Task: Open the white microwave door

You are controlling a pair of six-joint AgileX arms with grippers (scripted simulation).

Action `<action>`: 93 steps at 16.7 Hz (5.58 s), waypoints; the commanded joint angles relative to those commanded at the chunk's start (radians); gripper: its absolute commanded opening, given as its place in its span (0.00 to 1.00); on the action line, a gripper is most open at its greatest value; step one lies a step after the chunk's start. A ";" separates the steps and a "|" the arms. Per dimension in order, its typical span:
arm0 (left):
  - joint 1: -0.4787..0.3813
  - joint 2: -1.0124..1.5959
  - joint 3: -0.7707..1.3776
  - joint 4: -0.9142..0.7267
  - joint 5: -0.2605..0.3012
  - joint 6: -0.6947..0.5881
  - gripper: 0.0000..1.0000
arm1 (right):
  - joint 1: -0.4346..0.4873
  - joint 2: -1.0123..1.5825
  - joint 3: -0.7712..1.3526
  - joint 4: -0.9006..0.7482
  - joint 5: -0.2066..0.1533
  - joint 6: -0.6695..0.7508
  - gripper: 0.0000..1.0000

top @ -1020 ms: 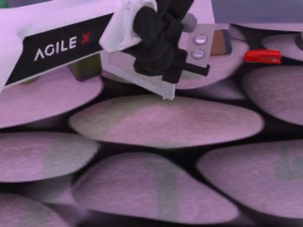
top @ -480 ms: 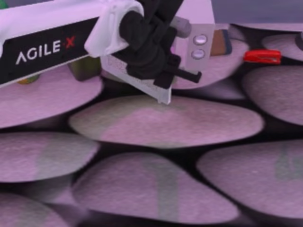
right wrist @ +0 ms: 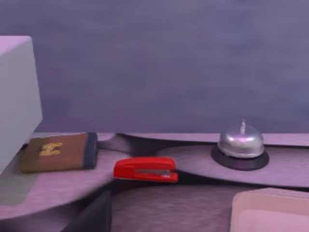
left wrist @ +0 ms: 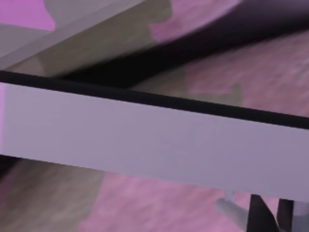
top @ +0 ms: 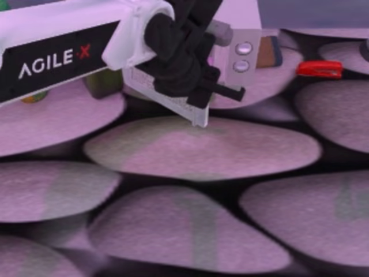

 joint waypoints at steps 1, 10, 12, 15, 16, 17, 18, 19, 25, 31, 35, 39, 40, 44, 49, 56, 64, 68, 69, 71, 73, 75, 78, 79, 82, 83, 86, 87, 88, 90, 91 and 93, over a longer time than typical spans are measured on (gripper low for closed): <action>0.000 0.000 0.000 0.000 0.000 0.000 0.00 | 0.000 0.000 0.000 0.000 0.000 0.000 1.00; 0.000 0.000 0.000 0.000 0.000 0.000 0.00 | 0.000 0.000 0.000 0.000 0.000 0.000 1.00; 0.000 0.000 0.000 0.000 0.000 0.000 0.00 | 0.000 0.000 0.000 0.000 0.000 0.000 1.00; -0.005 0.001 -0.006 0.001 0.008 -0.001 0.00 | 0.000 0.000 0.000 0.000 0.000 0.000 1.00; -0.001 -0.007 -0.015 0.005 0.014 0.011 0.00 | 0.000 0.000 0.000 0.000 0.000 0.000 1.00; 0.005 -0.019 -0.029 0.010 0.024 0.030 0.00 | 0.000 0.000 0.000 0.000 0.000 0.000 1.00; 0.012 -0.033 -0.047 0.015 0.035 0.052 0.00 | 0.000 0.000 0.000 0.000 0.000 0.000 1.00; 0.020 -0.048 -0.065 0.022 0.048 0.077 0.00 | 0.000 0.000 0.000 0.000 0.000 0.000 1.00; 0.037 -0.079 -0.109 0.034 0.077 0.133 0.00 | 0.000 0.000 0.000 0.000 0.000 0.000 1.00; 0.037 -0.079 -0.109 0.034 0.077 0.133 0.00 | 0.000 0.000 0.000 0.000 0.000 0.000 1.00; 0.037 -0.079 -0.109 0.034 0.077 0.133 0.00 | 0.000 0.000 0.000 0.000 0.000 0.000 1.00; 0.037 -0.079 -0.109 0.034 0.077 0.133 0.00 | 0.000 0.000 0.000 0.000 0.000 0.000 1.00; 0.037 -0.079 -0.109 0.034 0.077 0.133 0.00 | 0.000 0.000 0.000 0.000 0.000 0.000 1.00; 0.037 -0.079 -0.109 0.034 0.077 0.133 0.00 | 0.000 0.000 0.000 0.000 0.000 0.000 1.00; 0.033 -0.077 -0.114 0.035 0.086 0.133 0.00 | 0.000 0.000 0.000 0.000 0.000 0.000 1.00; 0.084 -0.144 -0.192 0.046 0.160 0.274 0.00 | 0.000 0.000 0.000 0.000 0.000 0.000 1.00; 0.086 -0.147 -0.196 0.046 0.164 0.281 0.00 | 0.000 0.000 0.000 0.000 0.000 0.000 1.00; 0.086 -0.147 -0.196 0.046 0.164 0.281 0.00 | 0.000 0.000 0.000 0.000 0.000 0.000 1.00; 0.086 -0.147 -0.196 0.046 0.164 0.281 0.00 | 0.000 0.000 0.000 0.000 0.000 0.000 1.00; 0.086 -0.147 -0.196 0.046 0.164 0.281 0.00 | 0.000 0.000 0.000 0.000 0.000 0.000 1.00; 0.086 -0.147 -0.196 0.046 0.164 0.281 0.00 | 0.000 0.000 0.000 0.000 0.000 0.000 1.00; 0.086 -0.147 -0.196 0.046 0.164 0.281 0.00 | 0.000 0.000 0.000 0.000 0.000 0.000 1.00; 0.086 -0.147 -0.196 0.046 0.164 0.281 0.00 | 0.000 0.000 0.000 0.000 0.000 0.000 1.00; 0.086 -0.147 -0.196 0.046 0.164 0.281 0.00 | 0.000 0.000 0.000 0.000 0.000 0.000 1.00; 0.082 -0.144 -0.200 0.046 0.170 0.278 0.00 | 0.000 0.000 0.000 0.000 0.000 0.000 1.00; 0.083 -0.145 -0.201 0.046 0.171 0.281 0.00 | 0.000 0.000 0.000 0.000 0.000 0.000 1.00; 0.104 -0.164 -0.219 0.042 0.199 0.336 0.00 | 0.000 0.000 0.000 0.000 0.000 0.000 1.00; 0.115 -0.173 -0.228 0.040 0.212 0.363 0.00 | 0.000 0.000 0.000 0.000 0.000 0.000 1.00; 0.125 -0.182 -0.237 0.038 0.226 0.390 0.00 | 0.000 0.000 0.000 0.000 0.000 0.000 1.00; 0.143 -0.196 -0.253 0.034 0.249 0.435 0.00 | 0.000 0.000 0.000 0.000 0.000 0.000 1.00; 0.148 -0.200 -0.258 0.033 0.256 0.447 0.00 | 0.000 0.000 0.000 0.000 0.000 0.000 1.00; 0.149 -0.201 -0.259 0.032 0.257 0.449 0.00 | 0.000 0.000 0.000 0.000 0.000 0.000 1.00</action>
